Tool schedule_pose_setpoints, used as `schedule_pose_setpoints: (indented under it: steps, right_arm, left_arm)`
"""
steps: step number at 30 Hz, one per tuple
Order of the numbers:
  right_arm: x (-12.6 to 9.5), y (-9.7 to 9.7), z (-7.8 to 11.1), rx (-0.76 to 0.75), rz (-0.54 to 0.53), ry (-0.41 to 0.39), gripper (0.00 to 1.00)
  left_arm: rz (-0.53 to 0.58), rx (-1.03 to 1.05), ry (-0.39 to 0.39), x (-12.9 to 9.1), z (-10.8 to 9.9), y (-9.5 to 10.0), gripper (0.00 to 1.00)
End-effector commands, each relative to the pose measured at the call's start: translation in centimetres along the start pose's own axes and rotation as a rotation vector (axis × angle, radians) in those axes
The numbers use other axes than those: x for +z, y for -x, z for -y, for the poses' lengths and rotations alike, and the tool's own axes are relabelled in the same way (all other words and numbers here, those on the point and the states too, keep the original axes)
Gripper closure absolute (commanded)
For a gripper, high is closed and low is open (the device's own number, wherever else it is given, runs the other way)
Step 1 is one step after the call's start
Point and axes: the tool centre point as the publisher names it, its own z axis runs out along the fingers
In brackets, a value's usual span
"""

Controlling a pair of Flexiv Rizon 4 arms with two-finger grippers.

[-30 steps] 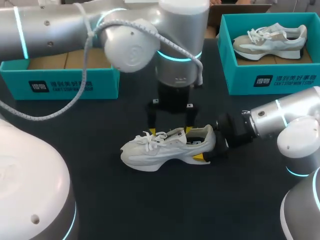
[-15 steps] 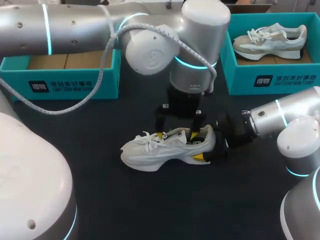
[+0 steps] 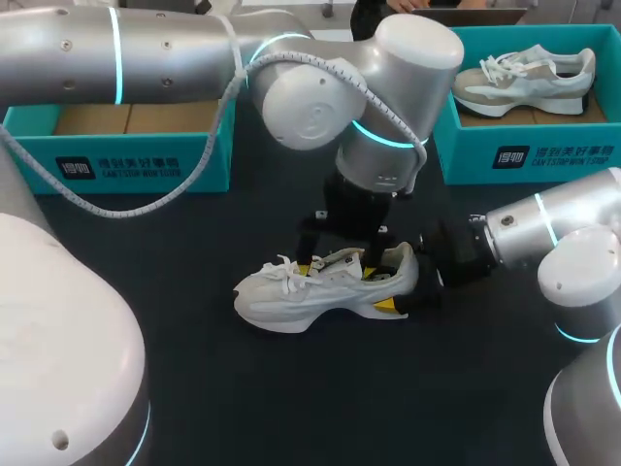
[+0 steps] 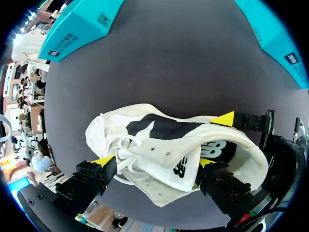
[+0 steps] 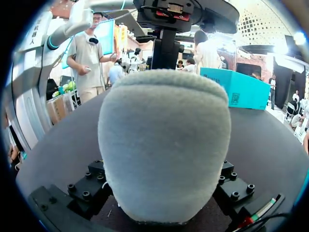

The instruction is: Take the shoe out of the shoebox, open the shoe tongue, remove and reinsert the insole, then place the shoe into the shoebox

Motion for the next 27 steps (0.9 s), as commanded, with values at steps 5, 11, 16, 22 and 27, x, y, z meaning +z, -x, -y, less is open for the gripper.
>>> schedule_pose_setpoints:
  steps: [5, 11, 16, 22, 27]
  right_arm:
    - [0.6, 0.2, 0.5, 0.001, 0.0, -0.004, 1.0]
    - [0.6, 0.2, 0.5, 0.001, 0.0, -0.004, 1.0]
    - [0.6, 0.2, 0.5, 0.001, 0.0, -0.004, 1.0]
    - [0.6, 0.2, 0.5, 0.001, 0.0, -0.004, 1.0]
    - [0.6, 0.2, 0.5, 0.001, 0.0, -0.004, 1.0]
  left_arm:
    - [0.024, -0.022, -0.007, -0.2, -0.2, 1.3, 0.0]
    - [0.005, -0.05, -0.028, -1.1, -0.7, 2.6, 0.2]
    - [-0.035, -0.076, -0.044, -2.2, -1.2, 3.6, 0.71]
    - [-0.073, -0.1, -0.055, -3.0, -1.9, 4.4, 1.0]
    - [-0.105, -0.123, -0.053, -3.3, -2.7, 5.0, 1.0]
